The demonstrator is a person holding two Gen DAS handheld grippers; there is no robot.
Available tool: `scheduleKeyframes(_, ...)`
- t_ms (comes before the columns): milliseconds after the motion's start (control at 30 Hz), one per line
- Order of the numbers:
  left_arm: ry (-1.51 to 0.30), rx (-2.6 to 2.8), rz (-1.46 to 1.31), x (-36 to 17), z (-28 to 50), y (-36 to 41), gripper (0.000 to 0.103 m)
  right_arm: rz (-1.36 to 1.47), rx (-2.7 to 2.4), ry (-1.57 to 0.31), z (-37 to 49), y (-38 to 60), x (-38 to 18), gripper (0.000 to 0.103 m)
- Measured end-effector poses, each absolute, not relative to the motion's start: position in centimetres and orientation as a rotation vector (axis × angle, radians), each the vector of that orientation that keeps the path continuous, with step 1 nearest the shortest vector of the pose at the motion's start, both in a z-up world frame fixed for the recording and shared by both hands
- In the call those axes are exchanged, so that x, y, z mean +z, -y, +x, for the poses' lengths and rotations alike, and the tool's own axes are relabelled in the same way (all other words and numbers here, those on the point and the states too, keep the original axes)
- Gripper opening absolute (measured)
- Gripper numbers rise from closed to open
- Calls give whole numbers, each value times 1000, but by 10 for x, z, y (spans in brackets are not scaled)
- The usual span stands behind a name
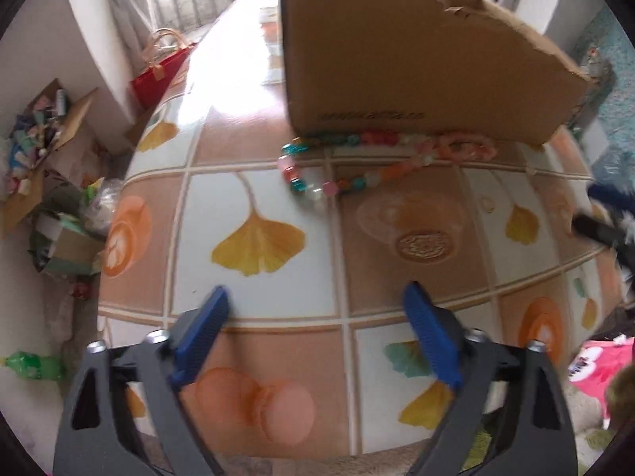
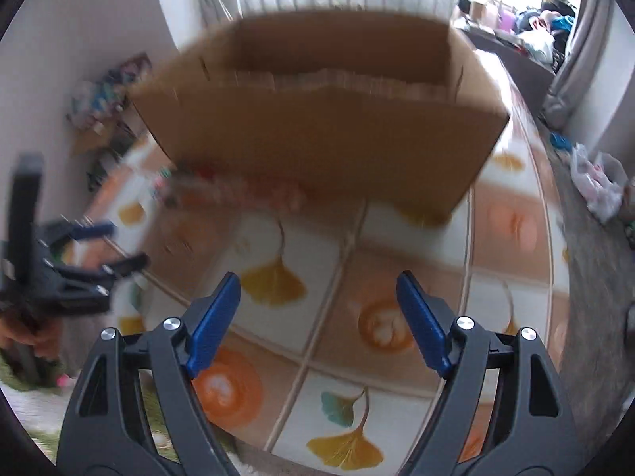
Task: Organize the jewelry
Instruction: 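Withdraw both grippers from the box back toward the bead bracelets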
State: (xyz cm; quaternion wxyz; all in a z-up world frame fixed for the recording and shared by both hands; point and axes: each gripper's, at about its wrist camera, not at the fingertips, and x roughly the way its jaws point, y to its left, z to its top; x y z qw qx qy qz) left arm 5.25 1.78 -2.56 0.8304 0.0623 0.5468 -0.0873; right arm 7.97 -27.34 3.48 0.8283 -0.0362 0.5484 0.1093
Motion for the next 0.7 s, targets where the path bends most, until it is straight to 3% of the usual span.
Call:
scheduleKeyframes(167, -1148, -168, 137, -29, 50, -23, 97, -123, 175, -1180, 68, 268, 6, 78)
scheduleKeyframes(433, -1143, -164, 133, -29, 49, -21, 97, -116, 175, -1177, 57, 262, -7, 95)
scheduleKeyframes(700, -1107, -182, 135, -30, 43, -21, 97, -87, 188, -1175, 53, 272, -5, 95)
